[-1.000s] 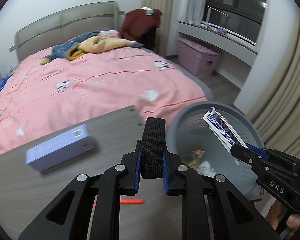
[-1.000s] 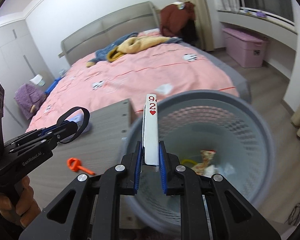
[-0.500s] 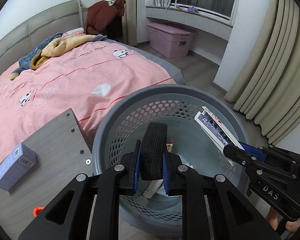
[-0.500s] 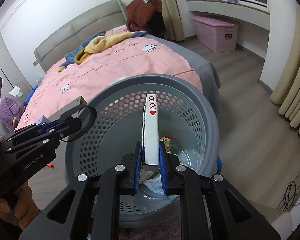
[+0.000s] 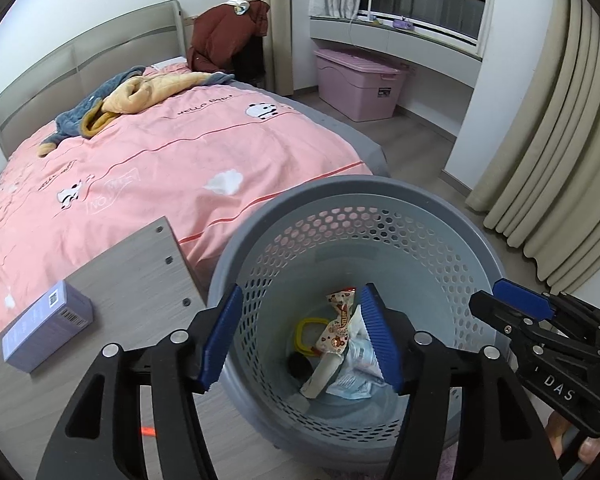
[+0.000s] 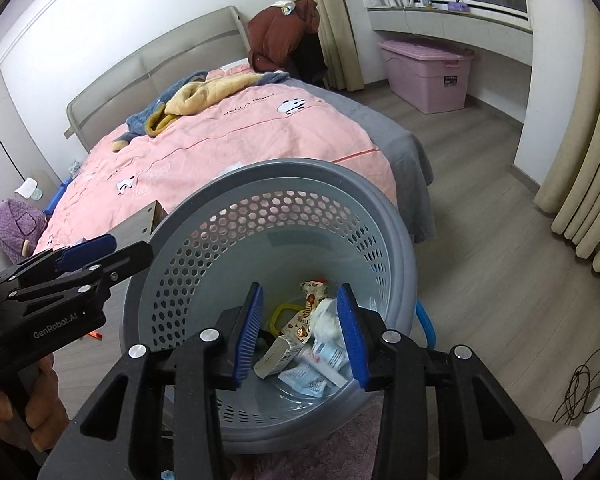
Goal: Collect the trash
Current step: 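Carry strap and card over the wastebasket and open both tools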
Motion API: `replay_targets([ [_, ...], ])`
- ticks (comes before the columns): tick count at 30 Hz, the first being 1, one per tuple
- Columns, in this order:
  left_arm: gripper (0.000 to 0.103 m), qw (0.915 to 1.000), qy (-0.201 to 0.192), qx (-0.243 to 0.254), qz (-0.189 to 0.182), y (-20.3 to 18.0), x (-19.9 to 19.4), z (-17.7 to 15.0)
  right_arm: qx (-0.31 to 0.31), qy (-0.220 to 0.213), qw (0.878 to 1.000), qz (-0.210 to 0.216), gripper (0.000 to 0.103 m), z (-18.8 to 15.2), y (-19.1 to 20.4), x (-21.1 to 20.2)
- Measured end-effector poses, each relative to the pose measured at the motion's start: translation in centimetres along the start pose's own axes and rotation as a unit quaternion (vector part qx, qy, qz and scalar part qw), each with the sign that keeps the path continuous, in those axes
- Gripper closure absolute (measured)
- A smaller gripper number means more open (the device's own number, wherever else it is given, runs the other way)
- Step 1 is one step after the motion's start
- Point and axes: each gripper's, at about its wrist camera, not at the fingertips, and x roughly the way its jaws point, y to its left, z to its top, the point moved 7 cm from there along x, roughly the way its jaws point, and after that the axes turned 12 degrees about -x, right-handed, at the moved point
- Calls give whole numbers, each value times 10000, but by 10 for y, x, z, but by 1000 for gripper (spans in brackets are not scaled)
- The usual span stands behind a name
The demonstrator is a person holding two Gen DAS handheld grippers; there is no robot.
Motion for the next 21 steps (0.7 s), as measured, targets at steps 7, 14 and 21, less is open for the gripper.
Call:
replay_targets([
  [7, 37, 9999, -85, -102, 111, 9, -9, -3, -16, -32, 10000, 2, 59, -2, 3, -4],
  [14, 32, 9992, -155, -297, 195, 26, -19, -8, -75, -62, 9999, -29, 50, -2, 9, -7],
  [21, 32, 9981, -269, -474, 283, 47, -34, -12, -194, -77, 9998, 17, 44, -3, 27, -10],
])
